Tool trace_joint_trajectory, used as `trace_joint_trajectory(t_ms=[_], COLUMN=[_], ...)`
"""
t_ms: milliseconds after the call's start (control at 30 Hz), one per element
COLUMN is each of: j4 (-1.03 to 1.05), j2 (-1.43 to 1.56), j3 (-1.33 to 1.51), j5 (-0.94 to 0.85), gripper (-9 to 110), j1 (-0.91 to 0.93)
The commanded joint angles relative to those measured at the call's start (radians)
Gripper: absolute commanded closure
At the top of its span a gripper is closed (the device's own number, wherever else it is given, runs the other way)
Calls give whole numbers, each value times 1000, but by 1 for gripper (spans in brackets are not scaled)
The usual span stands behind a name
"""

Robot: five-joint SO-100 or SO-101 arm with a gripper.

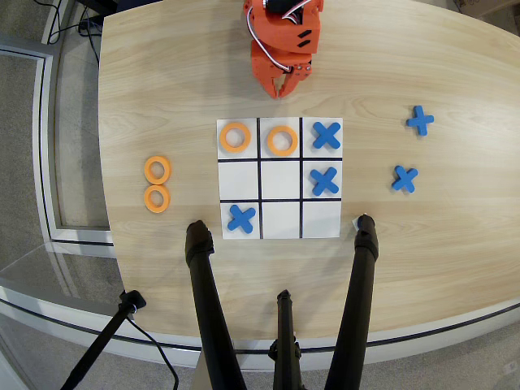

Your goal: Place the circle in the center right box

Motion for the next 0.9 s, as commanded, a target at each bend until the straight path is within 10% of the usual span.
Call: trace_joint_trajectory(t_ms=[0, 867], j4=[2, 137], j2=[3, -130], j3=[55, -193], j5=[-3, -2], gripper=[101, 95], j1=[-55, -3])
